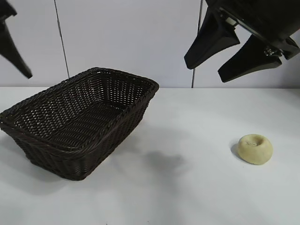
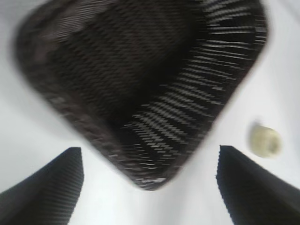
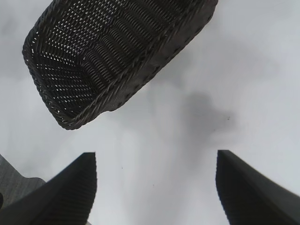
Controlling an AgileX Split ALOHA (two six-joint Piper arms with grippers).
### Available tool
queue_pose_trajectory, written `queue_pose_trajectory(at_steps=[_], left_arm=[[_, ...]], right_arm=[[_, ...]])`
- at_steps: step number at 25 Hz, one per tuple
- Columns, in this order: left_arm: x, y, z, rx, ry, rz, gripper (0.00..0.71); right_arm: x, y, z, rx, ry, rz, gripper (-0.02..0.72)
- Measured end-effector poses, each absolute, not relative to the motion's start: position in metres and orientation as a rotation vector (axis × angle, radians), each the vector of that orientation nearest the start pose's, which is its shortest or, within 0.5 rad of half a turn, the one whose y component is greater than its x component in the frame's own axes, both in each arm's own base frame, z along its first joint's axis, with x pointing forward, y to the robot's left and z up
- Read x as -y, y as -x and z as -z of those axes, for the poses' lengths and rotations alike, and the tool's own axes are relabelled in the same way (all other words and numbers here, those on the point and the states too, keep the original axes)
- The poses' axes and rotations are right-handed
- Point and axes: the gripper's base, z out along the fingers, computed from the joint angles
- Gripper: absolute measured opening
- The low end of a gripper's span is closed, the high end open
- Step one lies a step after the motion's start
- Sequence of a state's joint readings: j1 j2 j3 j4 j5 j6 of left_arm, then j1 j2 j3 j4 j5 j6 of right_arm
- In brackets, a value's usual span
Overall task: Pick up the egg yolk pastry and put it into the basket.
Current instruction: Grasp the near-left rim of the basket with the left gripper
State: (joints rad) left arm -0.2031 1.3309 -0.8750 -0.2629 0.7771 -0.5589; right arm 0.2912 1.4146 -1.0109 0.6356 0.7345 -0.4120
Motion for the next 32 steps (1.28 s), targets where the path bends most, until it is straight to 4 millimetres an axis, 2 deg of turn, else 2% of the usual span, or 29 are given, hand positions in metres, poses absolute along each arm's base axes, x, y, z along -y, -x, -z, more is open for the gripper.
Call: queue_pose_trajectory(at_steps=[5,11,14,28,32], left_arm=[[0.066,-0.240,-0.254,-2.692,0.836,0.481,0.568],[0.092,-0.236,-0.256,-2.641,0.921,0.558,0.568],[0.105,-0.239,-0.250,-2.622,0.973,0.566,0.568],[0.123,-0.278,-0.161,-2.716,1.077,0.386,0.568],[0.124,-0.282,-0.144,-2.739,1.092,0.352,0.566]], right_arm=[[-0.117,-0.266,-0.283,-2.494,0.423,-0.669,0.516],[-0.117,-0.265,-0.283,-2.493,0.423,-0.669,0.516],[-0.117,-0.265,-0.283,-2.493,0.423,-0.669,0.516],[-0.117,-0.265,-0.283,-2.493,0.423,-0.669,0.516],[-0.117,-0.265,-0.283,-2.493,0.423,-0.669,0.516]])
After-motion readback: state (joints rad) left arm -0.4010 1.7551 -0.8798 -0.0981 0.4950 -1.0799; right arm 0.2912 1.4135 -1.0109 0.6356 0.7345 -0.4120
